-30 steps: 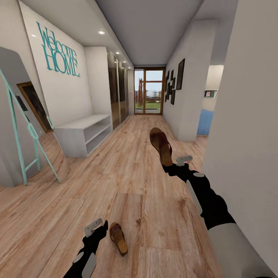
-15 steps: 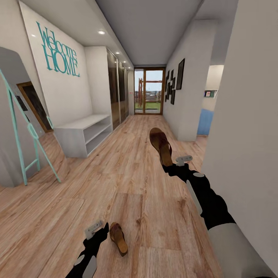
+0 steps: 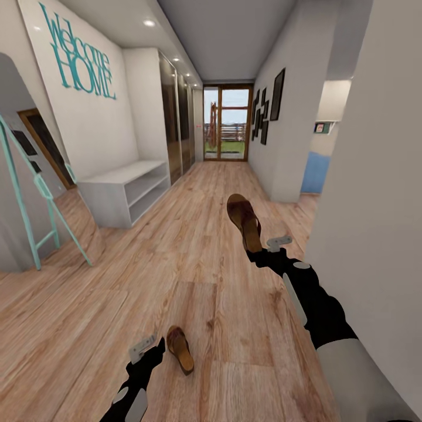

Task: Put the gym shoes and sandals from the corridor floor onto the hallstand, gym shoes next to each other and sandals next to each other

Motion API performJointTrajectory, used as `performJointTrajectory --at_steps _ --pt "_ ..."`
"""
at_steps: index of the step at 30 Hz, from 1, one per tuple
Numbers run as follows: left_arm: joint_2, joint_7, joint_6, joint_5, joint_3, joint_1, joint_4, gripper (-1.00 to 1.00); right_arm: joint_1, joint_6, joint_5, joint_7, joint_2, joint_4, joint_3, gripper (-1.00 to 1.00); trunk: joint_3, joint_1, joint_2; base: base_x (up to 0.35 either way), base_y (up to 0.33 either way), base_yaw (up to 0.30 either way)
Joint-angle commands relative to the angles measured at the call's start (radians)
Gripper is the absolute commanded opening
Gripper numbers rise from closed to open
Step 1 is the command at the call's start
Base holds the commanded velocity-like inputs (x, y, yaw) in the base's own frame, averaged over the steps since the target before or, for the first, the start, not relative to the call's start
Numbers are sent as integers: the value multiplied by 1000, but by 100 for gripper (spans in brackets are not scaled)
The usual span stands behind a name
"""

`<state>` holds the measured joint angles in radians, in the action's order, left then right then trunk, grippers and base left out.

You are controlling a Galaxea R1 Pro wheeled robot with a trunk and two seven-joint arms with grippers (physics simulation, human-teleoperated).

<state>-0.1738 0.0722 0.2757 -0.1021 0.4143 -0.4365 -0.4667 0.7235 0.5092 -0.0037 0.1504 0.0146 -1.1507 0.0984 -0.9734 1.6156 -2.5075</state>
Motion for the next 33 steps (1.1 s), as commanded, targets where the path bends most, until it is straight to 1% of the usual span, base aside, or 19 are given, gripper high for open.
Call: performJointTrajectory --at_steps 1,11,18,29,33 --pt "-1 8 1 -10 4 -1 0 100 1 6 -4 -2 1 -1 1 -100 -3 0 0 0 0 0" --pt "-1 7 2 -10 4 -1 0 100 1 6 -4 -2 1 -1 1 -100 -7 0 0 0 0 0" --pt "-1 8 2 -11 4 -1 1 100 1 6 -4 -2 1 -1 1 -100 -36 3 -2 0 0 0" --pt "-1 6 1 -10 2 -1 2 100 1 6 -4 -2 1 -1 1 -100 -96 8 -5 0 0 0" --pt "-1 5 1 -9 -4 -1 -1 100 1 6 -4 -2 1 -1 1 -100 -99 8 -5 0 0 0"
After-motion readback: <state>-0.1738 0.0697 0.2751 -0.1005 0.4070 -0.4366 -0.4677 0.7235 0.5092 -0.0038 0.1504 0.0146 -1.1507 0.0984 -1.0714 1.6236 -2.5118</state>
